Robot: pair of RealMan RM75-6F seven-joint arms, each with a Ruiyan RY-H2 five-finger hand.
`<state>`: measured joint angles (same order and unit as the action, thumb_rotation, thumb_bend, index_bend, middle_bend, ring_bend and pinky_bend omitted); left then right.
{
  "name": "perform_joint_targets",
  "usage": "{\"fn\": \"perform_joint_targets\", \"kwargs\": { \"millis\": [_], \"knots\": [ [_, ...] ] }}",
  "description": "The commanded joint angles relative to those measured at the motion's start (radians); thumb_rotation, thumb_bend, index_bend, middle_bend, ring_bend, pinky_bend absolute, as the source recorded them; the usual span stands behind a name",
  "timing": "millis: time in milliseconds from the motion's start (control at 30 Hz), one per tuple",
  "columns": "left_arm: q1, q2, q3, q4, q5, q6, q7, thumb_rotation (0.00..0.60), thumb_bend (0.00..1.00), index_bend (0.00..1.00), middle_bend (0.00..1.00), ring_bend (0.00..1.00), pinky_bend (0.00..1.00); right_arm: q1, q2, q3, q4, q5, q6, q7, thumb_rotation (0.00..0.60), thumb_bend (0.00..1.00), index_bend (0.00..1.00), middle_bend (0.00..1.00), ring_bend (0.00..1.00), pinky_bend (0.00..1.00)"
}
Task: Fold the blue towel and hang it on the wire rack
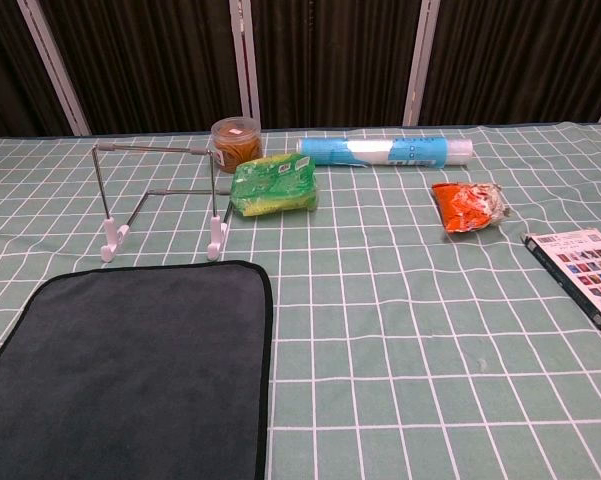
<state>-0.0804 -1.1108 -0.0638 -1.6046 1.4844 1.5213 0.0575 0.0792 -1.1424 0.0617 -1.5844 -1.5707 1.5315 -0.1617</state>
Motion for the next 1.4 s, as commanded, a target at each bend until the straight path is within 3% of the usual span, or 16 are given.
{"fn": "perform_joint_targets", "kwargs": {
  "millis": [33, 300, 433, 600, 800, 1000, 1400],
  "knots": [
    [0.000, -0.001, 0.001, 0.000, 0.002, 0.001, 0.002, 0.600, 0.07, 0.00, 0.00, 0.00, 0.00, -0.001, 0.001, -0.001, -0.002, -0.002, 0.003, -0.002, 0.600, 0.00, 0.00, 0.00, 0.00, 0.00],
    [-0.003, -0.004, 0.009, 0.003, 0.008, -0.011, 0.006, 0.600, 0.08, 0.00, 0.00, 0.00, 0.00, -0.003, 0.004, -0.002, -0.012, -0.007, 0.009, -0.006, 0.600, 0.00, 0.00, 0.00, 0.00, 0.00],
    [-0.047, -0.009, 0.024, 0.000, 0.046, -0.078, 0.016, 0.600, 0.08, 0.00, 0.00, 0.00, 0.00, -0.003, 0.007, 0.003, -0.018, 0.003, 0.008, -0.009, 0.600, 0.00, 0.00, 0.00, 0.00, 0.00],
    [-0.179, -0.031, 0.042, 0.013, 0.156, -0.239, 0.049, 0.600, 0.15, 0.00, 0.00, 0.00, 0.00, 0.004, 0.005, 0.010, -0.012, 0.034, -0.020, -0.021, 0.600, 0.00, 0.00, 0.00, 0.00, 0.00],
    [-0.354, -0.095, 0.033, 0.021, 0.237, -0.442, 0.081, 0.600, 0.33, 0.01, 0.00, 0.00, 0.00, 0.013, 0.000, 0.025, -0.006, 0.077, -0.045, -0.042, 0.600, 0.00, 0.00, 0.00, 0.00, 0.00],
    [-0.522, -0.205, 0.028, 0.061, 0.281, -0.632, 0.117, 0.600, 0.50, 0.18, 0.00, 0.00, 0.00, 0.015, -0.004, 0.030, -0.003, 0.109, -0.060, -0.067, 0.600, 0.00, 0.00, 0.00, 0.00, 0.00],
    [-0.638, -0.361, 0.040, 0.145, 0.270, -0.721, 0.168, 0.600, 0.53, 0.23, 0.00, 0.00, 0.00, 0.015, 0.001, 0.038, -0.002, 0.139, -0.069, -0.061, 0.600, 0.00, 0.00, 0.00, 0.00, 0.00]
  ]
}}
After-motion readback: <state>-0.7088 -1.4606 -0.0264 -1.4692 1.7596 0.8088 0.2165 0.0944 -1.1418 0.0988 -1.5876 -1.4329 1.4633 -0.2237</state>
